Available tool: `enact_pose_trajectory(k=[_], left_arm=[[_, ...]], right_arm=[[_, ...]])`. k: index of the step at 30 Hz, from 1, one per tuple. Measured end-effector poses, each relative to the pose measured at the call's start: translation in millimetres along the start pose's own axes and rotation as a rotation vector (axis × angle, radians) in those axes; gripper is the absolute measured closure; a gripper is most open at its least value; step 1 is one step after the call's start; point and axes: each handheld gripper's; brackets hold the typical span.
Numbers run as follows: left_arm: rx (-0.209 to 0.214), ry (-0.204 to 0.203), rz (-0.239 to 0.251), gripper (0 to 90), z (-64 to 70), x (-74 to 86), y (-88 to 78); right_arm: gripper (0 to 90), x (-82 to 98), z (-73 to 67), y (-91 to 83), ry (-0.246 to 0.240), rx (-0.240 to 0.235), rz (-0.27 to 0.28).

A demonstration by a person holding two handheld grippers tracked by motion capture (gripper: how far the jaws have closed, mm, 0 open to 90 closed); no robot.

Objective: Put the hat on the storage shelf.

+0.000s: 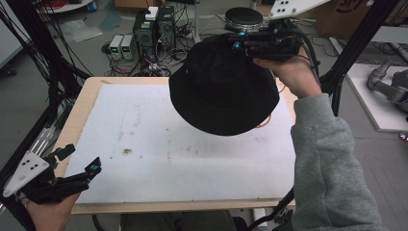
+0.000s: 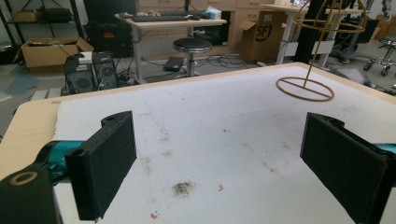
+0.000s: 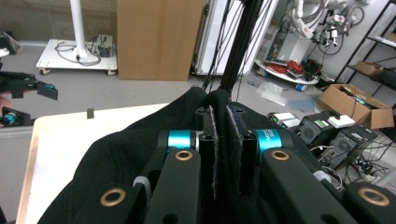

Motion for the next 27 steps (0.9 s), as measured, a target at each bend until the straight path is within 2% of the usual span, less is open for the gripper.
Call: enact_pose_trajectory(k=[6,8,9,12,18,21,22,23,24,25,27], left_arm=[[0.002,0.001,-0.012,10.9,0.0,1.1,2.6],[0.004,0.000,-0.013,10.9,0.4,1.1,3.4],[0.004,0.000,-0.014,10.9,0.8,1.1,3.7],[0.001,0.001,-0.015,11.0,1.7,0.8,5.1],[-0.004,0.007,-0.023,10.9,2.1,-0.2,8.0],[-0.023,0.002,-0.015,11.0,0.7,-0.5,8.4],[-0.024,-0.002,-0.013,11.0,-0.2,-0.3,8.4],[-0.024,-0.003,-0.017,11.0,-0.7,-0.3,8.9],[-0.029,-0.002,-0.021,11.0,-1.0,-0.3,9.4],[-0.030,-0.005,-0.019,11.0,-1.0,-0.2,10.1],[-0.031,-0.005,-0.022,11.0,-0.8,0.1,11.1]], right_arm=[[84.9,10.0,25.7,-10.6,0.041,0.027,0.010],[84.9,11.2,29.4,-12.6,0.036,0.035,0.017],[84.9,13.5,36.5,-16.6,0.035,0.037,0.027],[84.8,15.2,42.6,-20.6,0.044,0.045,0.024],[84.8,23.4,68.3,-28.9,0.066,0.058,0.009],[84.8,27.7,76.5,-30.2,0.076,0.072,0.005],[84.8,31.8,84.1,-32.5,0.094,0.088,0.006],[84.8,31.8,84.1,-32.5,0.094,0.088,0.006],[84.8,36.2,92.2,-35.6,0.104,0.095,0.017],[84.8,36.2,92.2,-35.6,0.104,0.095,0.017],[84.8,44.2,104.1,-38.6,0.134,0.102,0.016]])
Point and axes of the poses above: each handheld gripper's, and its own axes: y roughly forward along the jaws, x roughly out of its underside, z roughly to its right, and after that the axes turned 14 degrees about -z, right-handed
